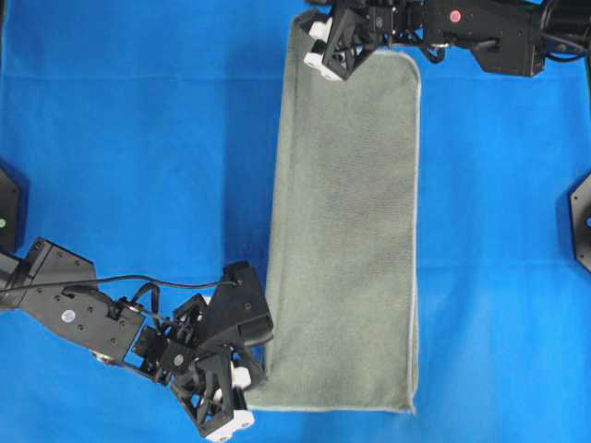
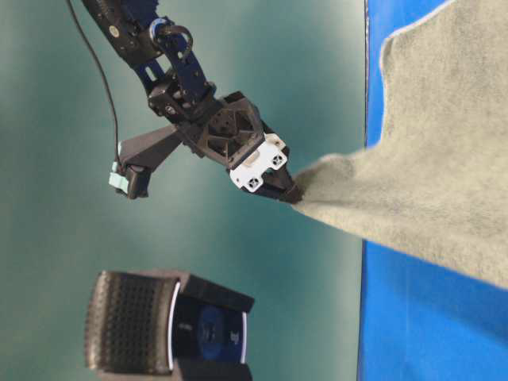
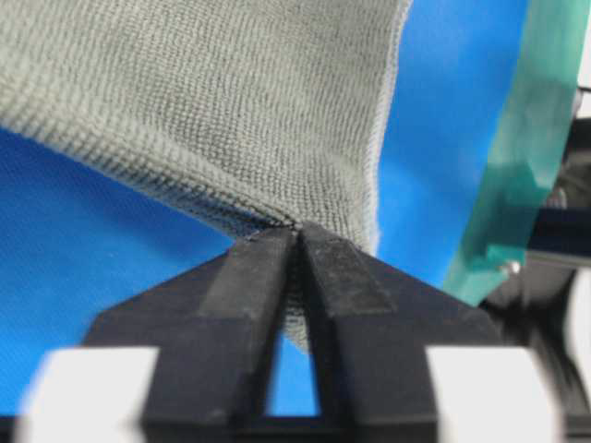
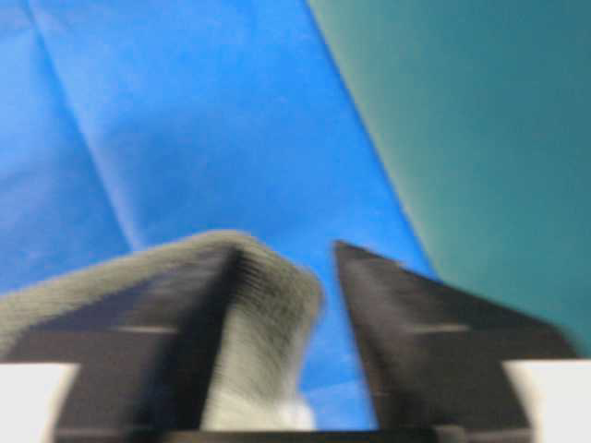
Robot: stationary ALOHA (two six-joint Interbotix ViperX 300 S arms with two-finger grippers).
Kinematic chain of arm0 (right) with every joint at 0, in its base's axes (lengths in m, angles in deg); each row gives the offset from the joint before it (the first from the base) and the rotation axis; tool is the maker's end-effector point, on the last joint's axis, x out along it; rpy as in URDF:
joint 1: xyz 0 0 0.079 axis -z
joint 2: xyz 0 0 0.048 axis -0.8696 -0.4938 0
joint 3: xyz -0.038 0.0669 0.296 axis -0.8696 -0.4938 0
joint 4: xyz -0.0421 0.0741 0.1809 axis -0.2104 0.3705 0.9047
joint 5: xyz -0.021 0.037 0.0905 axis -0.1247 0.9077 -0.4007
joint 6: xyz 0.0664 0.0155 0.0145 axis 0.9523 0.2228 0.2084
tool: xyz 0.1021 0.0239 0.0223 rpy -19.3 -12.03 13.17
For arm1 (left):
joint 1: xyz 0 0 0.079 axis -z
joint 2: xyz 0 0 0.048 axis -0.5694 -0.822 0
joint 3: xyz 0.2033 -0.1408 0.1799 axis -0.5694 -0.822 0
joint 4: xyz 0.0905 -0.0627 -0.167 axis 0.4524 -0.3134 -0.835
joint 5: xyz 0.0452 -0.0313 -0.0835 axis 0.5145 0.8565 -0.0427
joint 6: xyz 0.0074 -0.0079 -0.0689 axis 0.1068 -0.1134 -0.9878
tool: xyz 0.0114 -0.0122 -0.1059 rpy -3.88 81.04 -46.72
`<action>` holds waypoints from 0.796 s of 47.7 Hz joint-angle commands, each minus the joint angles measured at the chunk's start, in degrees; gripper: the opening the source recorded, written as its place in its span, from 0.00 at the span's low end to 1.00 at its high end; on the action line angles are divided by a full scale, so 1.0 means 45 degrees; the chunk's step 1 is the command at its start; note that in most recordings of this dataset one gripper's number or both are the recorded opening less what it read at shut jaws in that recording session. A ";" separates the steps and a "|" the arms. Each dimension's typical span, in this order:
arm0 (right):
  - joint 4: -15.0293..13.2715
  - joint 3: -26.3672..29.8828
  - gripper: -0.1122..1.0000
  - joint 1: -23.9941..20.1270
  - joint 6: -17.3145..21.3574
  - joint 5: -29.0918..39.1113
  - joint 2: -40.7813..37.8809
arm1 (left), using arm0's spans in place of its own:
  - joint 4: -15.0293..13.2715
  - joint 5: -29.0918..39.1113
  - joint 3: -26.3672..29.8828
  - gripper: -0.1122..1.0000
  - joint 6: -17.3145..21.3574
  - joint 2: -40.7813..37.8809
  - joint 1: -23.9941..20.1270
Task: Fold a large towel.
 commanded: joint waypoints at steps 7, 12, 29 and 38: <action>-0.0098 0.0371 0.63 0.0273 -0.0137 -0.0039 0.0254 | -0.0078 0.0020 0.0273 0.61 0.0059 0.0566 0.0020; -0.0098 0.0352 0.62 0.0254 -0.0156 -0.0020 0.0254 | -0.0059 0.0312 0.0234 0.84 0.0078 0.0937 -0.0039; -0.0078 -0.0410 0.62 -0.0566 -0.0527 0.0566 0.1602 | -0.0078 0.1836 0.0000 0.84 0.0820 0.2109 -0.0645; 0.0039 -0.2324 0.62 -0.1309 -0.0352 0.0918 0.4043 | -0.0020 0.2598 -0.0195 0.83 0.2461 0.3770 -0.1563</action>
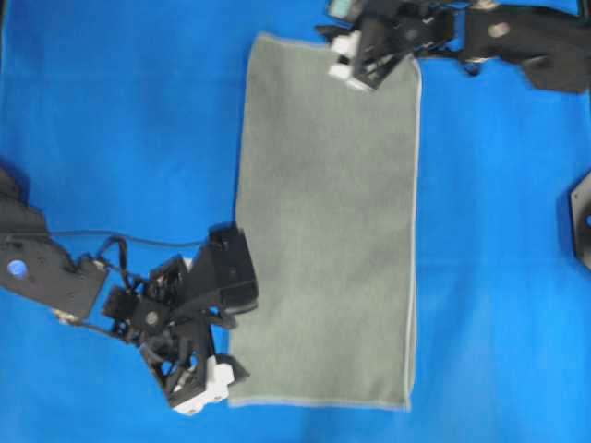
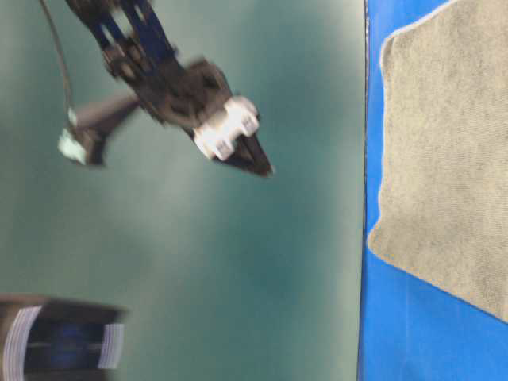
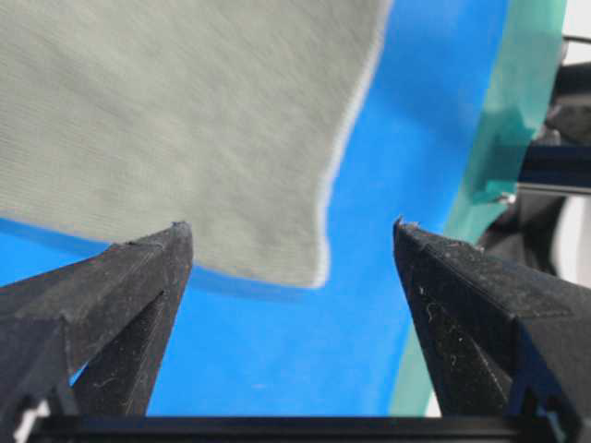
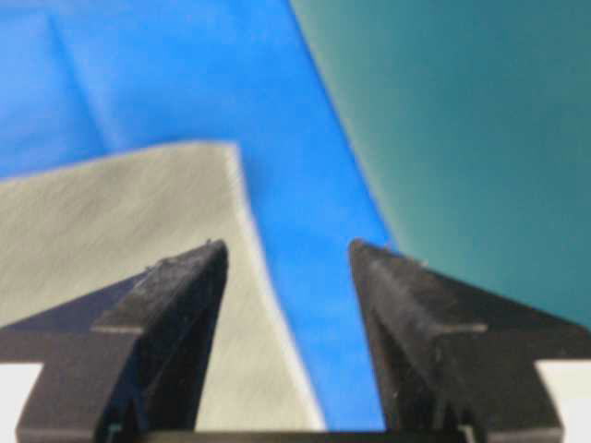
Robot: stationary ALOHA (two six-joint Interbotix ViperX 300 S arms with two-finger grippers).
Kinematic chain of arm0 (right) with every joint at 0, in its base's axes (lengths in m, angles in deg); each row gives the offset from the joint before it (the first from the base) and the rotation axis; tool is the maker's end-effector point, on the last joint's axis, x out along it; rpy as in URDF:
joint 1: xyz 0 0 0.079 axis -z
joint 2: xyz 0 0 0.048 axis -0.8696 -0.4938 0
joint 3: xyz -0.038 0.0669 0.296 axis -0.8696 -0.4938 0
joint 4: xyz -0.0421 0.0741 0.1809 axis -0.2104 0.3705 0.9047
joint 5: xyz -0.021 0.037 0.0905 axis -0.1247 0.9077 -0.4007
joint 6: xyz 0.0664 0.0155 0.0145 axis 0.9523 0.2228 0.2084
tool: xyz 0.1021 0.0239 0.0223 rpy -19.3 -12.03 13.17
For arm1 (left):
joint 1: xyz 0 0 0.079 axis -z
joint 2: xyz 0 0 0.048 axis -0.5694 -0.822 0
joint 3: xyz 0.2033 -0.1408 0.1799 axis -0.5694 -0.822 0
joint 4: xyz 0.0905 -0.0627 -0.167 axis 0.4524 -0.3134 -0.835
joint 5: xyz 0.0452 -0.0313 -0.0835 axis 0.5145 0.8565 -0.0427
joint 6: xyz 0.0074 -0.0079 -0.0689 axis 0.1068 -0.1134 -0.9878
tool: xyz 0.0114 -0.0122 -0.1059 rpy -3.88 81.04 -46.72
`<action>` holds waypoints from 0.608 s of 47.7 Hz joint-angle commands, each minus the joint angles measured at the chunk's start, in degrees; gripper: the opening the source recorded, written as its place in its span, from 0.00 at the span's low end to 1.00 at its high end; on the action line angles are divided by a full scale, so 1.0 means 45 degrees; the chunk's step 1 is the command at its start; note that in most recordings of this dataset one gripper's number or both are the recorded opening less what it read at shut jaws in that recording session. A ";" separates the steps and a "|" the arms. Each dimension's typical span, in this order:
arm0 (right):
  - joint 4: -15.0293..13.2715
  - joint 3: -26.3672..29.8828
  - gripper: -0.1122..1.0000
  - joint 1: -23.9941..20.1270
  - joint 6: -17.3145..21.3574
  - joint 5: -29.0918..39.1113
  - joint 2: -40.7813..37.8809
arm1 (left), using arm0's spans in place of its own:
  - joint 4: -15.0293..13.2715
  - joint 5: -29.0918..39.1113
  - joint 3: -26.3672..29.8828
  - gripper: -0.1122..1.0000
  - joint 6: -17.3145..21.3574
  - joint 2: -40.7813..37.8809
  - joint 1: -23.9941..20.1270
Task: Fold a large towel.
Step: 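Release the towel and grasp both far-end corners with both grippers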
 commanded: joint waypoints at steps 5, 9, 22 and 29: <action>0.0273 -0.1797 0.62 -0.0801 0.0176 -0.0039 0.2812 | 0.0059 0.0215 -0.0293 0.83 0.1797 0.2227 -0.1133; 0.0684 -0.3066 0.62 -0.1465 0.0332 -0.0137 0.4395 | 0.0059 0.0059 -0.0742 0.83 0.3340 0.3184 -0.2148; 0.1523 -0.4766 0.62 -0.2012 0.0625 -0.0078 0.6895 | 0.0059 -0.2109 -0.2109 0.83 0.7285 0.4902 -0.5293; 0.1523 -0.4570 0.62 -0.1445 0.0625 0.0078 0.6406 | 0.0039 -0.2969 -0.2480 0.83 0.8516 0.4922 -0.7031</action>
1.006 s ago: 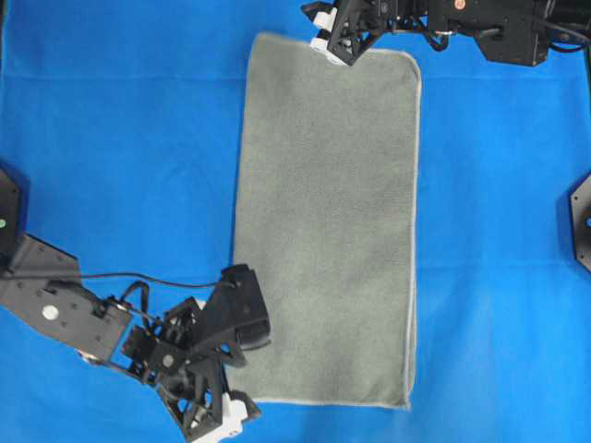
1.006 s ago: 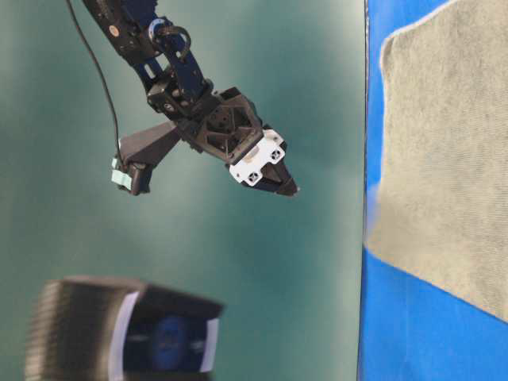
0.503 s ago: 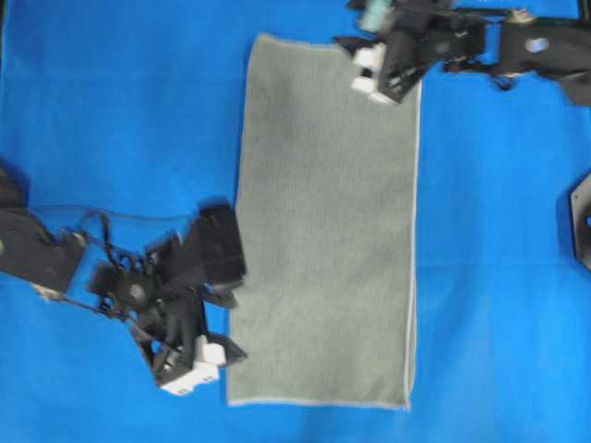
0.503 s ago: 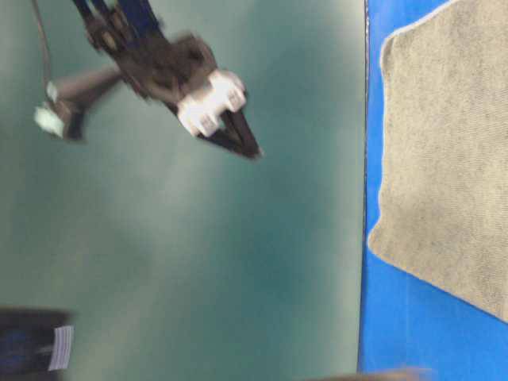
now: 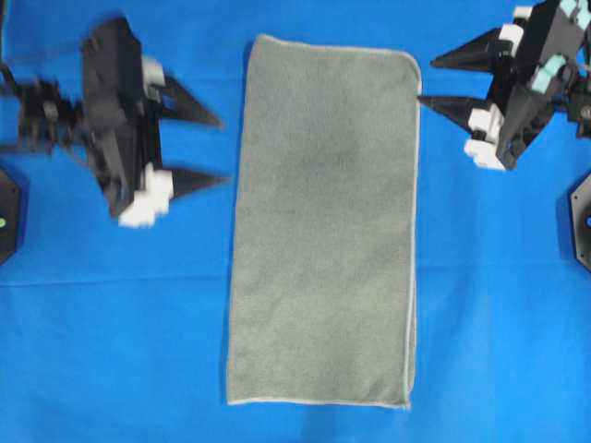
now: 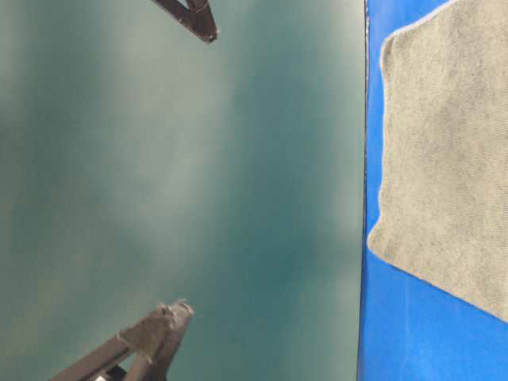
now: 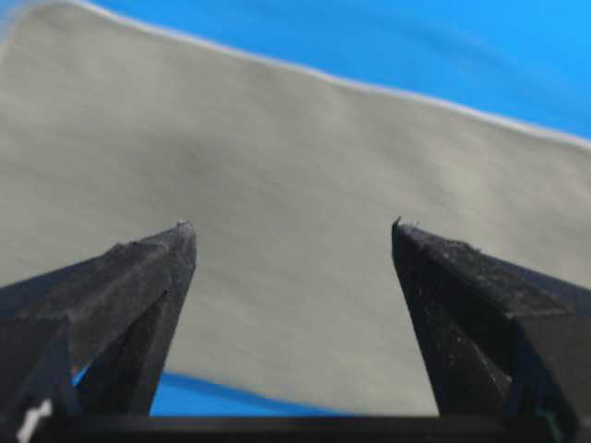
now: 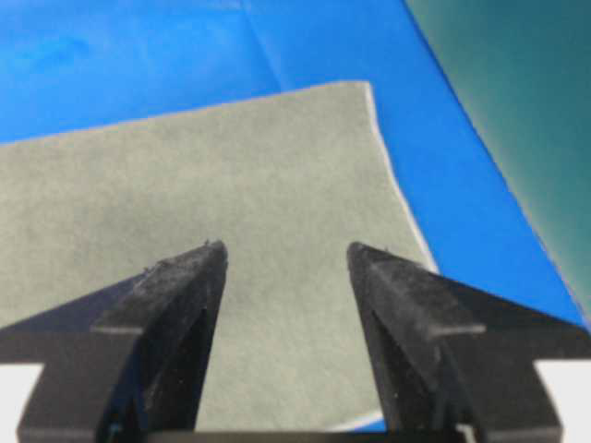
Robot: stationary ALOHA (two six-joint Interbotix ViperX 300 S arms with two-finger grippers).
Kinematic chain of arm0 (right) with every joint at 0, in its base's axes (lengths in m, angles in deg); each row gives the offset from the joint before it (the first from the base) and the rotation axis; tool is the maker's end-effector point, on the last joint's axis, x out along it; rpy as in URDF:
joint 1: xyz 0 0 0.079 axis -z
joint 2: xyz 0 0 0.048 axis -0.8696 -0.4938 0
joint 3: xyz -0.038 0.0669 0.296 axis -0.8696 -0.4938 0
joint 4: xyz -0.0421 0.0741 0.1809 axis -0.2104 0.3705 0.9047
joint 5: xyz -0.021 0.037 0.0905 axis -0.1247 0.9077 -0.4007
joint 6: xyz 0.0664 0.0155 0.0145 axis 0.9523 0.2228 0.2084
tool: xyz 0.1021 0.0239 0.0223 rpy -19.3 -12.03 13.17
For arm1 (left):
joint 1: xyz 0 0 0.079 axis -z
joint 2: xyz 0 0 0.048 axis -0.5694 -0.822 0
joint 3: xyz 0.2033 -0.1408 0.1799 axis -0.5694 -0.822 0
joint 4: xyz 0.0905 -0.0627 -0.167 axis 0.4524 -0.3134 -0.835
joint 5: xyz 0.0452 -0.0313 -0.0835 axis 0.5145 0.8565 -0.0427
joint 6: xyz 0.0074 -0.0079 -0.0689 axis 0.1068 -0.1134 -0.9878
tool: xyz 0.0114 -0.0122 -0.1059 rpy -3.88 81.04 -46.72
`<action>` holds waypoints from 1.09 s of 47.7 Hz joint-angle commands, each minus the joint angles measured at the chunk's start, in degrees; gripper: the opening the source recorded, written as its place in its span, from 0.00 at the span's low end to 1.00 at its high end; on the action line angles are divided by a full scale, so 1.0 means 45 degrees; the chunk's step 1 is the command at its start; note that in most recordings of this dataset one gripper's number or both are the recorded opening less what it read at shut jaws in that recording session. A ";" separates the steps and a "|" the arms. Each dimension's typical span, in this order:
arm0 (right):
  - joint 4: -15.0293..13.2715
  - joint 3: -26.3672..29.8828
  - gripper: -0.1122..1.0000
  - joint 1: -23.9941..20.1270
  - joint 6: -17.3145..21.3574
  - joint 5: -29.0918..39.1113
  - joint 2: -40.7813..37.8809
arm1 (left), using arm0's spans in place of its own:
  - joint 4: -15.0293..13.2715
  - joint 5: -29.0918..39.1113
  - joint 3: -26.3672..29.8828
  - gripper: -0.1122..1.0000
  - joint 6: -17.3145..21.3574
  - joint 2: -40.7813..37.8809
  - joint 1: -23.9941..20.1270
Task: Fold a large towel.
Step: 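Release the towel and grasp both far-end corners with both grippers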
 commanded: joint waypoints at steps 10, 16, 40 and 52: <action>-0.0078 0.1094 0.62 0.2090 -0.0117 -0.0059 -0.2402 | -0.0020 -0.1602 0.0059 0.83 0.0977 -0.1426 -0.2969; -0.0273 0.1621 0.62 0.2969 -0.0137 -0.0215 -0.4219 | 0.0000 -0.2617 0.0273 0.83 0.1289 -0.2793 -0.3770; -0.0527 0.2832 0.62 0.4805 -0.0176 -0.2090 -0.8945 | -0.0039 -0.4746 0.2324 0.83 0.1406 -0.9258 -0.4922; -0.0566 0.3105 0.62 0.4980 -0.0176 -0.2285 -0.9883 | -0.0059 -0.4785 0.2676 0.83 0.1406 -1.0000 -0.5234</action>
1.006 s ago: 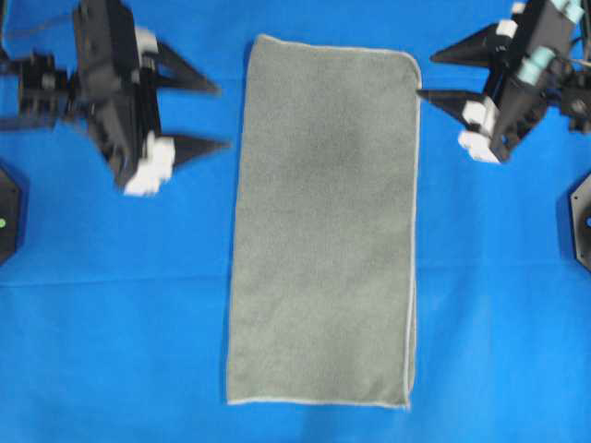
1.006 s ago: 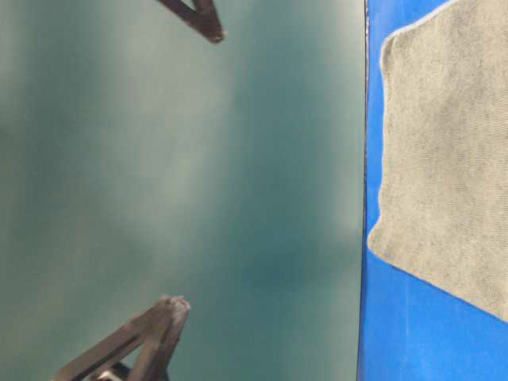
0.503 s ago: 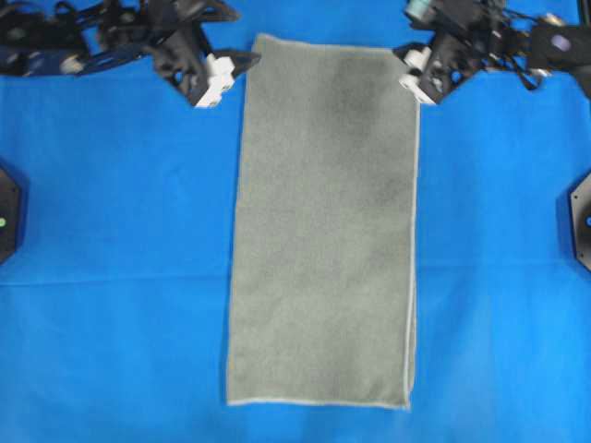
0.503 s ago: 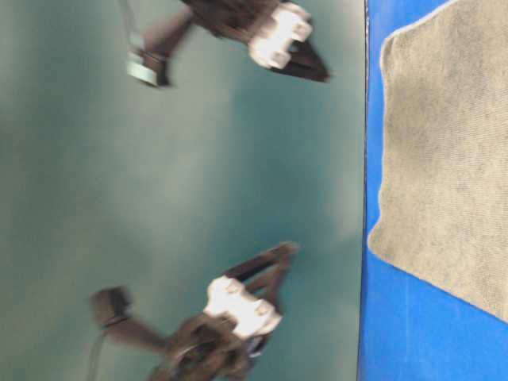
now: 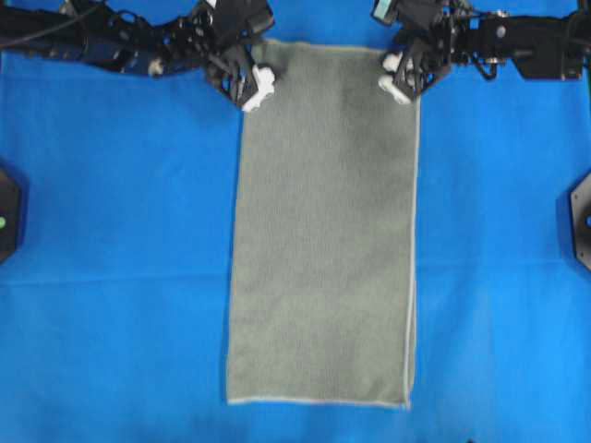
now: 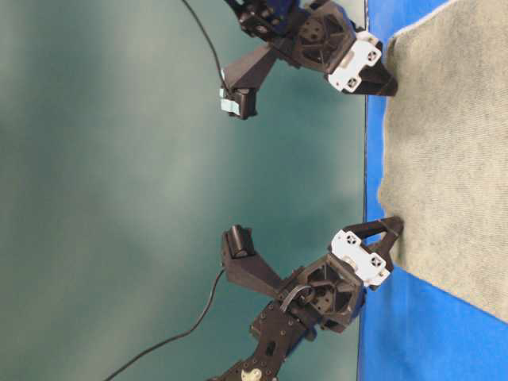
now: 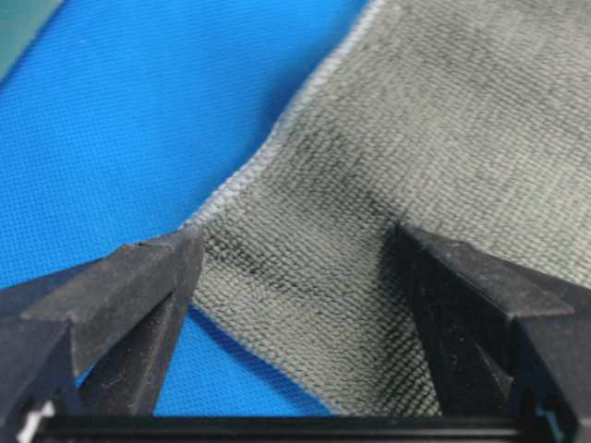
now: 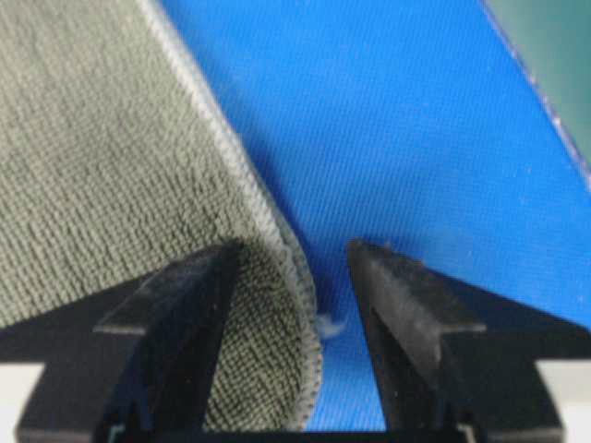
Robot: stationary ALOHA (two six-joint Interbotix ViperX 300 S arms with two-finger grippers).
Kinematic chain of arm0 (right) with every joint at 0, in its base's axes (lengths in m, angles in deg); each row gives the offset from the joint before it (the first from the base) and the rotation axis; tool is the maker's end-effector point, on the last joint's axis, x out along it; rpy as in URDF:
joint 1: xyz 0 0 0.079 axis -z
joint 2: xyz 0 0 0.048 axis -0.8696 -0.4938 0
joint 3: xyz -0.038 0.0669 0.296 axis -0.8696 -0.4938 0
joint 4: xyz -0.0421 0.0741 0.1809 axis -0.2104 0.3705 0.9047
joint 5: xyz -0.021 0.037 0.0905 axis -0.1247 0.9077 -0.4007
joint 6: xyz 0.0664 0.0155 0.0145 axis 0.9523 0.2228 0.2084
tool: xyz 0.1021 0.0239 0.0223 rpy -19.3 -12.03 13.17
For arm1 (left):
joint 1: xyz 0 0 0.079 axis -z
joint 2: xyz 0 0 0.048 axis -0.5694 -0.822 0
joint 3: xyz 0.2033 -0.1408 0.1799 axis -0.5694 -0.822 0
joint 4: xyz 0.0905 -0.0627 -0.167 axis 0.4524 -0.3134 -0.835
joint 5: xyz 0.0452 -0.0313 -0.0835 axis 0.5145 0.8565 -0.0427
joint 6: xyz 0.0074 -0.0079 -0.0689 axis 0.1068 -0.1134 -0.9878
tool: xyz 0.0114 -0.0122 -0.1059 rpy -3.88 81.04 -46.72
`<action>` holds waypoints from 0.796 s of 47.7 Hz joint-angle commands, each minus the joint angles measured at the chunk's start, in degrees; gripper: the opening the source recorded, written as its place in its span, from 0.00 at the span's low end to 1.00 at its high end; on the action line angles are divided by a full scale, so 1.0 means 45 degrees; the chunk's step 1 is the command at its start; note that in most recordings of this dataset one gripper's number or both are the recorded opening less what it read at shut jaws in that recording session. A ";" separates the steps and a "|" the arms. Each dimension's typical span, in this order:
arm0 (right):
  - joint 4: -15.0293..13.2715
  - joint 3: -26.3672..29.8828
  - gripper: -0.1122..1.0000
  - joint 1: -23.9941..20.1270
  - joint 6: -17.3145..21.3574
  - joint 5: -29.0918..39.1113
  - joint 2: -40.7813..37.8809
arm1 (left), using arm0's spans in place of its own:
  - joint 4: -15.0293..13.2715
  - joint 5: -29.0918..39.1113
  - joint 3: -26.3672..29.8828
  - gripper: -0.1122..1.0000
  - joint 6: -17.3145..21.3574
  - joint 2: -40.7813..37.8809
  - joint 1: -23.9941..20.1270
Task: Fold a large towel.
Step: 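Release the towel and grasp both far-end corners with both grippers, then lift the far end and fold it toward the near end with both grippers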
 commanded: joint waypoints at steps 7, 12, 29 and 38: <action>-0.0039 0.0215 0.59 0.0098 -0.0039 -0.0020 -0.0059 | -0.0039 0.0000 0.0078 0.75 0.0098 0.0234 -0.0156; -0.0117 0.0176 0.40 0.0098 -0.0078 0.0000 -0.0039 | -0.0039 0.0059 -0.0020 0.51 0.0352 0.0312 -0.0156; -0.0215 0.0684 0.14 0.0586 -0.0117 0.0703 0.0449 | -0.0039 0.0371 0.0547 0.13 0.1016 0.1113 -0.0625; -0.0508 0.1211 0.14 0.0762 -0.0098 0.1406 0.1660 | -0.0039 0.1211 0.0898 0.13 0.1387 0.2363 -0.0898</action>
